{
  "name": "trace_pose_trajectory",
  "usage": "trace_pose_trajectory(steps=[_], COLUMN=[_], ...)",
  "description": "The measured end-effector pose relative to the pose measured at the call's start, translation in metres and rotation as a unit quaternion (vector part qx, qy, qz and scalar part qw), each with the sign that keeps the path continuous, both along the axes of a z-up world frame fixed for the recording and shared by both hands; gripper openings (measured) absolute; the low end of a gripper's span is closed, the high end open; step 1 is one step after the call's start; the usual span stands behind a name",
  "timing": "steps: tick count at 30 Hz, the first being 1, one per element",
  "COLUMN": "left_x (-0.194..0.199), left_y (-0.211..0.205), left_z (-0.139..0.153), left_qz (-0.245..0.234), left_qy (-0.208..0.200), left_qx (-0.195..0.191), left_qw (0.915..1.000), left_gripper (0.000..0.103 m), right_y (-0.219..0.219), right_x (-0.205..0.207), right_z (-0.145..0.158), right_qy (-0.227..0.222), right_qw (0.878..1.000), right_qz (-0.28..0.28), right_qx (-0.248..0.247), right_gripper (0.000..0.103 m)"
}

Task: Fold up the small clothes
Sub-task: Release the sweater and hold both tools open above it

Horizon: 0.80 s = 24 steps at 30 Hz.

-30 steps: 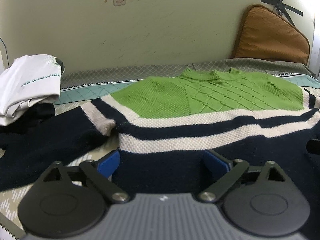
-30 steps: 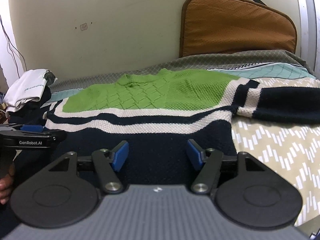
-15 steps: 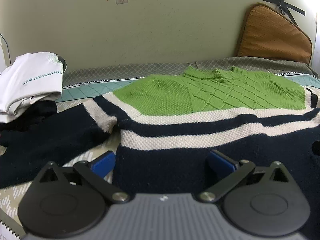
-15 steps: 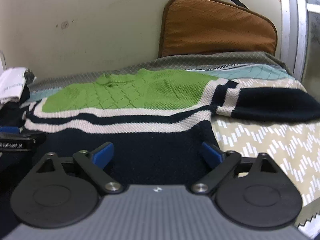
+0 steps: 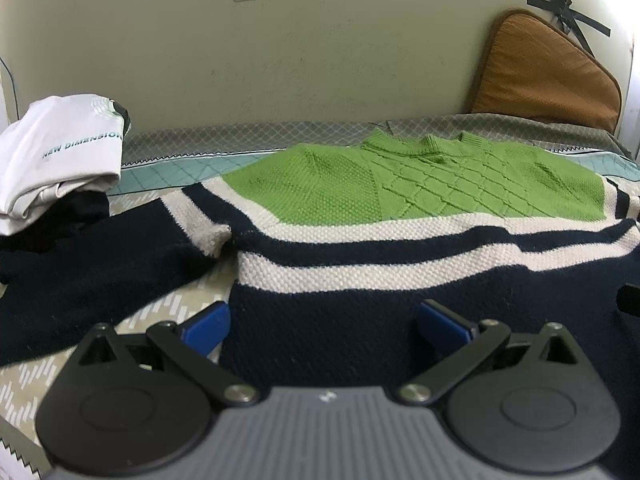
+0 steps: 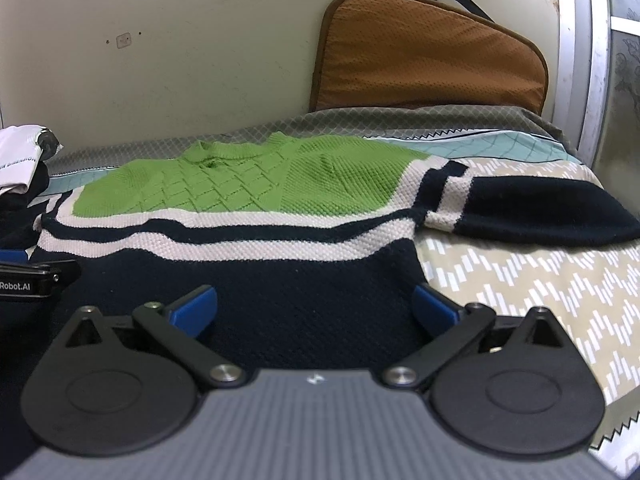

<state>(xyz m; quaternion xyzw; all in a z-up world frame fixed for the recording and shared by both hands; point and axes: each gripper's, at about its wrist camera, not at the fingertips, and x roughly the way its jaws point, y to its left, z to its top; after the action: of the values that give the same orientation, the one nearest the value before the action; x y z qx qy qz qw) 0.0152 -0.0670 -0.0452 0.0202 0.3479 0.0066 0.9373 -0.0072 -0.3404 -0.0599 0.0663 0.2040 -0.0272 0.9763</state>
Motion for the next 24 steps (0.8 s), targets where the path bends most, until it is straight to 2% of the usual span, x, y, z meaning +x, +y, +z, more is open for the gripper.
trace_pose_trajectory(steps=[24], left_x=[0.0011], left_y=[0.0007], left_z=[-0.0002], left_qz=[0.002], left_qy=[0.004], left_qx=[-0.005], left_qw=[1.0000], left_gripper=[0.103], right_y=[0.0015], right_x=[0.0031], right_z=[-0.0012], right_qy=[0.010], right_qw=[1.000], right_qz=[0.003], right_qx=[-0.003], right_gripper=[0.103])
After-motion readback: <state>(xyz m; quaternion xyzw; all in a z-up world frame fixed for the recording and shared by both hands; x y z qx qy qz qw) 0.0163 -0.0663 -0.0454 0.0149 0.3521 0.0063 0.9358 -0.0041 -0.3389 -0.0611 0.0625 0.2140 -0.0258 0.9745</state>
